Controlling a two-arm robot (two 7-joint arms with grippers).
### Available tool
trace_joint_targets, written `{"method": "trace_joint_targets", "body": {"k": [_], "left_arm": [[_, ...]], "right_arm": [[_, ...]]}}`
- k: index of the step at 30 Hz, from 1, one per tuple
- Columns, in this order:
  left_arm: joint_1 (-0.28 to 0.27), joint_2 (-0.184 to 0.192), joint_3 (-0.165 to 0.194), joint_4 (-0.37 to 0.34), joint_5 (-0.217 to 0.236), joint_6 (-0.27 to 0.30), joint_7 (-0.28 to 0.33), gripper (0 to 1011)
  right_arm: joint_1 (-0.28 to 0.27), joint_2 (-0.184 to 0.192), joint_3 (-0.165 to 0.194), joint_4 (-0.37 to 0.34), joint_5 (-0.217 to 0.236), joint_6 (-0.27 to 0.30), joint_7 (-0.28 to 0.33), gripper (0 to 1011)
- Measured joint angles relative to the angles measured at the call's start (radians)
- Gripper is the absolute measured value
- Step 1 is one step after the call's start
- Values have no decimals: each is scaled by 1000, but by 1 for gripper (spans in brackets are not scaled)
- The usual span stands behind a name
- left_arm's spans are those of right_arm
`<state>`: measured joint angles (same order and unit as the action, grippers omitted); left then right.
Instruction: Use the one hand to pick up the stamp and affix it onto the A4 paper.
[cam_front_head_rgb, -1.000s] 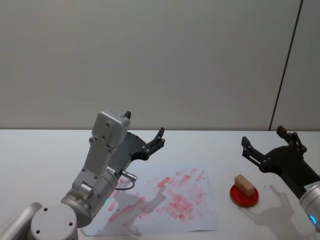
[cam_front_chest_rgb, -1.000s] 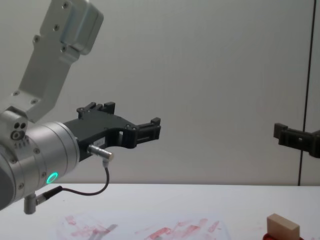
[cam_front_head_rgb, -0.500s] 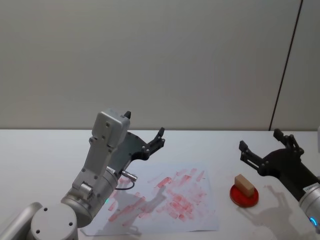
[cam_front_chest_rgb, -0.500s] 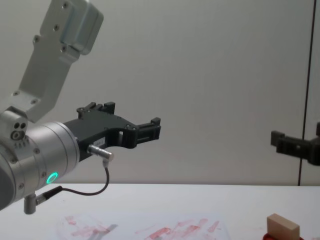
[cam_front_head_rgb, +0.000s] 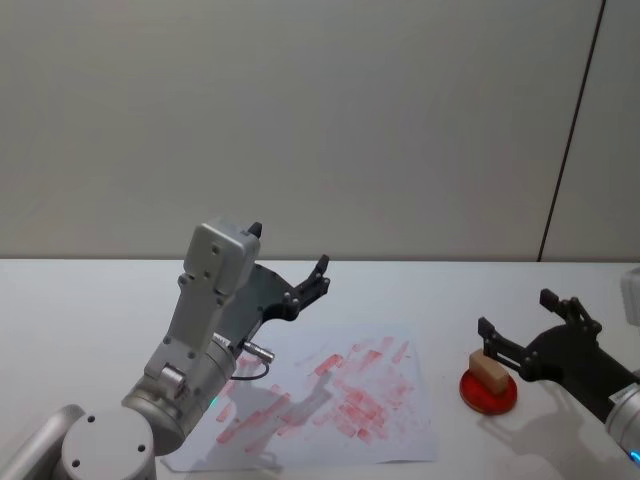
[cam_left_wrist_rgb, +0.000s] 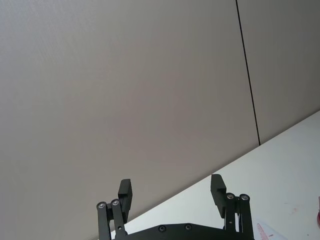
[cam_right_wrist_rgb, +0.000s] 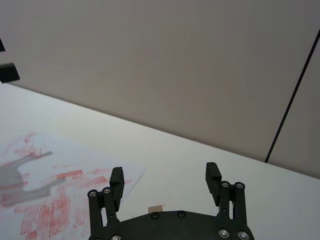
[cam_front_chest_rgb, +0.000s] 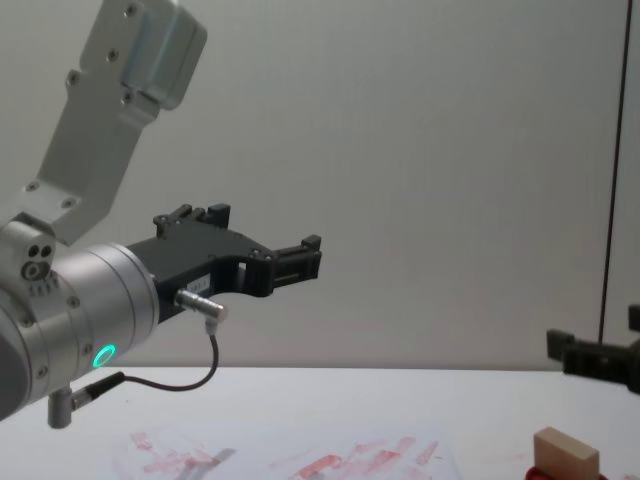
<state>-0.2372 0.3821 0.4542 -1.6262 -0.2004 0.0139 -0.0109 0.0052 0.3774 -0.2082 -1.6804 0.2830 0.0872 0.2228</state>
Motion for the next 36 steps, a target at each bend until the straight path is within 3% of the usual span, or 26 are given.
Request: {"method": "trace_joint_targets", "body": {"k": [15, 29, 36], "left_arm": [[0, 0, 0, 0, 0, 0, 0, 1003], [0, 0, 0, 0, 0, 0, 0, 1002], [0, 0, 0, 0, 0, 0, 0, 1003]], "right_arm": [[25, 11, 0, 86, -33, 33, 84, 1001], [41, 4, -11, 141, -60, 46, 116, 1001], [47, -1, -16, 161, -66, 53, 121, 855]]}}
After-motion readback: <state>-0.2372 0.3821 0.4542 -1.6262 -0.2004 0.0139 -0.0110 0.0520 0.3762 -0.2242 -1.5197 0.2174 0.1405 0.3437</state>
